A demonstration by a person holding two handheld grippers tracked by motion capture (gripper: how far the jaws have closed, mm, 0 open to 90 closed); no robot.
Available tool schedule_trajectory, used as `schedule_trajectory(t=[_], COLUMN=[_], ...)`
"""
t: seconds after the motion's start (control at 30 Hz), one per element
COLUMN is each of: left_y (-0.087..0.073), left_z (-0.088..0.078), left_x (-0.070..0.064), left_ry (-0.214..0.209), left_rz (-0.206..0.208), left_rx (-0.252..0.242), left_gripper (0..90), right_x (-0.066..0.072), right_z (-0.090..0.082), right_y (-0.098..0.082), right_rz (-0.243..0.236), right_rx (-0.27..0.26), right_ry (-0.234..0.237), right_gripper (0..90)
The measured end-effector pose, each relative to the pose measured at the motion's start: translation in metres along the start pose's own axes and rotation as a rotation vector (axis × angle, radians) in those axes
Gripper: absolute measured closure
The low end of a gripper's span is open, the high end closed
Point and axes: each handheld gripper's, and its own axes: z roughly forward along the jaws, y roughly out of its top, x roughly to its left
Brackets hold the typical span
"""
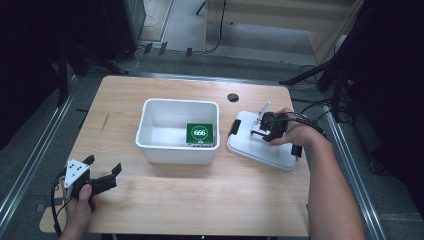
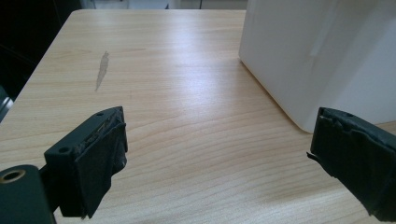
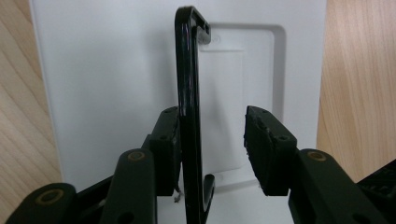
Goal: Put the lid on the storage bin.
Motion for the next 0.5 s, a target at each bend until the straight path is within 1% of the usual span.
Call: schedule_trajectory(t=[0.1, 0.2, 0.3, 0.4, 0.43, 0.5], left_y=[0.0, 0.0, 0.0, -0.0001, -0.0001, -0.0001], left_z=[0.0001, 0.0001, 0.0002, 0.0002, 0.0002, 0.0003], left_x=[0.0003, 0.0002, 0.0001, 0.0003, 0.0003, 0.0004], left_ry=[0.0, 0.0, 0.002, 0.002, 0.002, 0.002], left_rz=[-0.003, -0.003, -0.006, -0.01, -0.01, -0.01], left_rx=[-0.002, -0.002, -0.005, -0.007, -0.007, -0.007], left_gripper=[4.5, 4.5, 4.5, 4.5, 4.5, 4.5], right_x=[0.0014, 0.0005, -0.0018, -0.0038, -0.0047, -0.0063], right_z=[0.0031, 0.004, 0.003, 0.0022, 0.0016, 0.0001], right_y=[-0.0003, -0.0005, -0.0007, -0.0015, -0.002, -0.0031], right_rz=[-0.008, -0.005, 0.011, 0.014, 0.021, 0.031], right_rx=[0.017, 0.01, 0.006, -0.001, -0.003, -0.011], right_ry=[-0.005, -0.002, 0.016, 0.039, 0.039, 0.042], right_gripper=[63.0, 68.7, 74.7, 80.6, 83.1, 83.8])
